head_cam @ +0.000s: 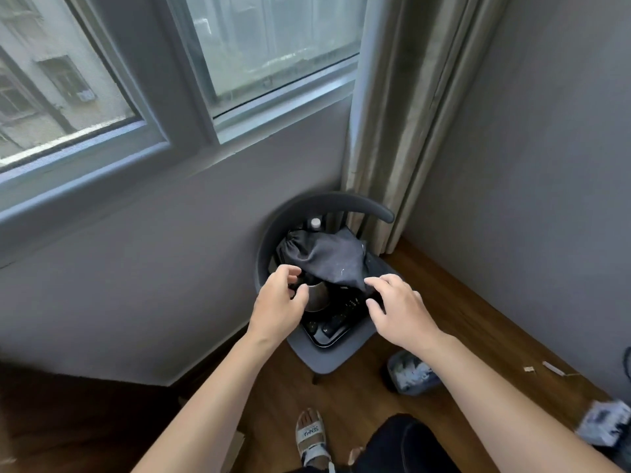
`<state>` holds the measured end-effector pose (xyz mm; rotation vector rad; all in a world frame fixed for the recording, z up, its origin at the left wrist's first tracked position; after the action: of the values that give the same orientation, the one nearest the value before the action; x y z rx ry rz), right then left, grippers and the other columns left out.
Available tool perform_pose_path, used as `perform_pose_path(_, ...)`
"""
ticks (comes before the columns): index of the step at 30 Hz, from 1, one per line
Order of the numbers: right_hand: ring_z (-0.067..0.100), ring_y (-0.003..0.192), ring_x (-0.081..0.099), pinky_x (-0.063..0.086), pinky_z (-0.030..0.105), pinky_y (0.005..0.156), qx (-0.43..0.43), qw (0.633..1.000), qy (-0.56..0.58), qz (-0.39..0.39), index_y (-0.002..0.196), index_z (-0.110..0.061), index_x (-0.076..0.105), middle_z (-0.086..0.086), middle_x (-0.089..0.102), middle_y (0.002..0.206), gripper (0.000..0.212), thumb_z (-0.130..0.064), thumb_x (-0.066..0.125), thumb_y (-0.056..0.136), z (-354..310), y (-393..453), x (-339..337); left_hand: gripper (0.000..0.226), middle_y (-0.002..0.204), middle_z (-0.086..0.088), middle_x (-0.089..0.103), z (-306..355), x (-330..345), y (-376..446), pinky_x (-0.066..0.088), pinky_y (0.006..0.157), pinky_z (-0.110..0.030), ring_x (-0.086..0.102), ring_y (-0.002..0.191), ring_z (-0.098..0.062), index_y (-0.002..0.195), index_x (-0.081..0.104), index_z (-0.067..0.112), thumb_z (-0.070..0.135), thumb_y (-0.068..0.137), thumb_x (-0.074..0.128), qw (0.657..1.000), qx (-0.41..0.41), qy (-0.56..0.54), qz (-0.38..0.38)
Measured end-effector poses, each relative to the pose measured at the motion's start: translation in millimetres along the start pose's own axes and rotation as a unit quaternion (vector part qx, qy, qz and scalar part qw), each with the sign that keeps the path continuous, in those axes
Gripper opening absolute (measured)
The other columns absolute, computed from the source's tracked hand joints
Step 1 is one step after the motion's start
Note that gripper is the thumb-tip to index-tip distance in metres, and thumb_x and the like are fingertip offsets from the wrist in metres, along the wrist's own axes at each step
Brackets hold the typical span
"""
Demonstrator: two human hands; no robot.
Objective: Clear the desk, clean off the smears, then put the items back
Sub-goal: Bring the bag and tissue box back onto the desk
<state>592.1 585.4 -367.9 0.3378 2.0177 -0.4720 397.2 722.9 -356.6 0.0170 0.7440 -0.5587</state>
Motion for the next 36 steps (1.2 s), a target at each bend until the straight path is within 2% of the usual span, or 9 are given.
perform_pose_path(6, 0.032, 0.125, 0.054, 0.045, 0.049, 0.103, 0.035, 0.999, 0.040, -0.008, 0.143, -0.020, 0.053, 0.007, 0.057, 0.135, 0.044, -0.027, 0.056, 0.100, 56, 72, 9, 0.029, 0.117, 0.005, 0.068, -17, 27, 70, 0.052, 0.080, -0.036, 0.062, 0.089, -0.001, 0.130, 0.061, 0.021, 0.026, 0.101, 0.061, 0.996, -0.074, -0.035, 0.023)
perform_pose_path(9, 0.034, 0.120, 0.057, 0.048, 0.046, 0.099, 0.072, 0.994, 0.084, -0.001, 0.142, -0.016, 0.053, 0.013, 0.060, 0.130, 0.044, -0.025, 0.058, 0.100, 93, 114, 26, 0.025, 0.112, 0.005, 0.069, -31, 49, 97, 0.054, 0.087, -0.035, 0.063, 0.088, 0.003, 0.125, 0.062, 0.022, 0.028, 0.101, 0.063, 0.993, -0.107, -0.045, 0.038)
perform_pose_path(13, 0.035, 0.118, 0.059, 0.051, 0.045, 0.095, 0.111, 0.988, 0.109, -0.016, 0.143, -0.019, 0.052, 0.014, 0.061, 0.128, 0.048, -0.027, 0.063, 0.097, 142, 170, 67, 0.030, 0.115, 0.001, 0.066, -60, 87, 130, 0.047, 0.083, -0.028, 0.066, 0.093, -0.009, 0.127, 0.056, 0.030, 0.035, 0.099, 0.066, 0.981, -0.166, -0.077, 0.062)
perform_pose_path(17, 0.041, 0.125, 0.052, 0.047, 0.050, 0.100, 0.146, 0.984, 0.077, -0.069, 0.154, -0.024, 0.036, 0.016, 0.055, 0.138, 0.067, -0.036, 0.066, 0.095, 177, 212, 113, 0.042, 0.124, 0.002, 0.062, -86, 122, 155, 0.043, 0.106, -0.047, 0.053, 0.123, -0.029, 0.139, 0.049, 0.044, 0.050, 0.099, 0.061, 0.979, -0.189, -0.047, 0.059)
perform_pose_path(20, 0.041, 0.134, 0.044, 0.042, 0.052, 0.107, 0.175, 0.976, 0.072, -0.105, 0.158, -0.025, 0.022, 0.014, 0.044, 0.151, 0.083, -0.049, 0.066, 0.092, 194, 233, 142, 0.048, 0.137, 0.013, 0.060, -98, 137, 170, 0.037, 0.117, -0.053, 0.050, 0.134, -0.023, 0.137, 0.044, 0.060, 0.065, 0.091, 0.059, 0.972, -0.210, -0.076, 0.068)
perform_pose_path(23, 0.039, 0.132, 0.049, 0.046, 0.052, 0.104, 0.167, 0.976, 0.066, -0.122, 0.156, -0.032, 0.023, 0.011, 0.048, 0.149, 0.083, -0.057, 0.064, 0.088, 204, 249, 165, 0.054, 0.136, 0.028, 0.062, -118, 152, 186, 0.037, 0.120, -0.054, 0.056, 0.134, -0.012, 0.132, 0.048, 0.066, 0.069, 0.082, 0.069, 0.961, -0.219, -0.141, 0.093)
perform_pose_path(26, 0.039, 0.123, 0.057, 0.051, 0.047, 0.094, 0.171, 0.973, 0.075, -0.133, 0.154, -0.042, 0.022, 0.011, 0.056, 0.139, 0.081, -0.058, 0.064, 0.086, 211, 257, 177, 0.062, 0.134, 0.027, 0.064, -126, 160, 196, 0.043, 0.117, -0.052, 0.060, 0.131, -0.009, 0.134, 0.054, 0.060, 0.049, 0.079, 0.081, 0.958, -0.210, -0.168, 0.095)
perform_pose_path(30, 0.038, 0.116, 0.062, 0.051, 0.043, 0.093, 0.185, 0.971, 0.096, -0.114, 0.149, -0.039, 0.036, 0.011, 0.066, 0.128, 0.070, -0.051, 0.067, 0.087, 214, 260, 179, 0.063, 0.137, 0.013, 0.065, -115, 155, 203, 0.049, 0.115, -0.042, 0.060, 0.130, -0.007, 0.139, 0.062, 0.034, 0.002, 0.087, 0.077, 0.958, -0.180, -0.180, 0.131)
perform_pose_path(36, 0.038, 0.113, 0.063, 0.049, 0.040, 0.088, 0.177, 0.979, 0.065, -0.081, 0.149, -0.035, 0.046, 0.014, 0.069, 0.124, 0.068, -0.046, 0.070, 0.086, 209, 251, 153, 0.063, 0.134, 0.012, 0.068, -77, 144, 198, 0.051, 0.113, -0.037, 0.061, 0.130, -0.005, 0.135, 0.066, 0.027, -0.013, 0.087, 0.068, 0.954, -0.127, -0.211, 0.170)
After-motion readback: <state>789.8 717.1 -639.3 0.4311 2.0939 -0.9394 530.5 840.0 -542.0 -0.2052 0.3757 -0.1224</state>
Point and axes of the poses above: each hand's wrist, its own y-axis towards the middle knuckle, its own x-axis out of the palm, z = x × y, the point moved 6 cm from there along y, towards the middle knuckle
